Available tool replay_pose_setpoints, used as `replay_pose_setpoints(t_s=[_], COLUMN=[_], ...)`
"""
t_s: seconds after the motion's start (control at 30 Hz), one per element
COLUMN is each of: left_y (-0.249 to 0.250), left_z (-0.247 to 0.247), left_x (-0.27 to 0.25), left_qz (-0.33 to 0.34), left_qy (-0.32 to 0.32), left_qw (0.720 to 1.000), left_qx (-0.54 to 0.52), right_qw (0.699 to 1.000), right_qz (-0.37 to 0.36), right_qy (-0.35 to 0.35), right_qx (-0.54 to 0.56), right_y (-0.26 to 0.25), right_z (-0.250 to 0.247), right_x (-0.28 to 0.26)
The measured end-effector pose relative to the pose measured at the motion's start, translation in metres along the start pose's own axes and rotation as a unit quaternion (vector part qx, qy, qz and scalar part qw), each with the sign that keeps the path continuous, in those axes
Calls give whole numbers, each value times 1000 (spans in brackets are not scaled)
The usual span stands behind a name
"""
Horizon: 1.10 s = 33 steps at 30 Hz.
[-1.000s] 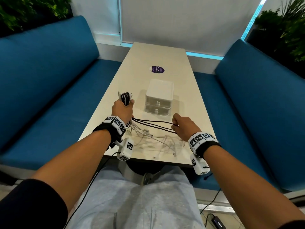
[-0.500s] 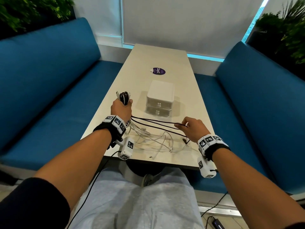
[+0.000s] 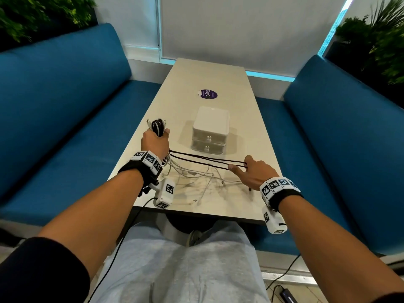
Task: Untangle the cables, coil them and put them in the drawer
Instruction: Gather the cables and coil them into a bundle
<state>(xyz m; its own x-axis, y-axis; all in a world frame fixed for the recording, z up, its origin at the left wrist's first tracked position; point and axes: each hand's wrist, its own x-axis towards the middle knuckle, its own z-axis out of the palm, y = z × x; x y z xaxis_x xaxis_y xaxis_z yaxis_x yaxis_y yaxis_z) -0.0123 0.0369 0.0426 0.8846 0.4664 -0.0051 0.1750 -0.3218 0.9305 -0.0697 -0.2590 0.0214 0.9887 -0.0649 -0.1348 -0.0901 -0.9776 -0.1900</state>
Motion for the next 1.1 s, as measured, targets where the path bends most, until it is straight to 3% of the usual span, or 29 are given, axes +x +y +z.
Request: replay_pose_setpoints(t_s=[0.33, 0.5, 0.63, 0.73, 0.87, 0.97, 1.1], left_y=[3, 4, 4, 5, 8, 9, 14], left_z=[12, 17, 15, 16, 18, 20, 20], left_x=[-8, -14, -17, -23, -34, -36, -41], left_qz=[25, 63, 80, 88, 105, 114, 96], left_qy=[-34, -65, -82, -109, -149, -169, -163], left_qw=[999, 995, 992, 989, 983, 979, 980], left_qx=[14, 35, 50, 44, 24, 9, -60], right_qw=[988, 984, 992, 984, 971, 967, 980], right_qz=[77, 18, -100, -178, -184, -197, -150], right_qy=[-1, -18, 12, -14, -87, -79, -47], right_qx=[-134, -176, -80, 20, 126, 140, 120], right_y=[1, -8, -29, -58, -101, -123, -132], right_z=[-6, 7, 8, 5, 5, 4, 15], right_x=[1, 1, -2, -6, -6, -7, -1])
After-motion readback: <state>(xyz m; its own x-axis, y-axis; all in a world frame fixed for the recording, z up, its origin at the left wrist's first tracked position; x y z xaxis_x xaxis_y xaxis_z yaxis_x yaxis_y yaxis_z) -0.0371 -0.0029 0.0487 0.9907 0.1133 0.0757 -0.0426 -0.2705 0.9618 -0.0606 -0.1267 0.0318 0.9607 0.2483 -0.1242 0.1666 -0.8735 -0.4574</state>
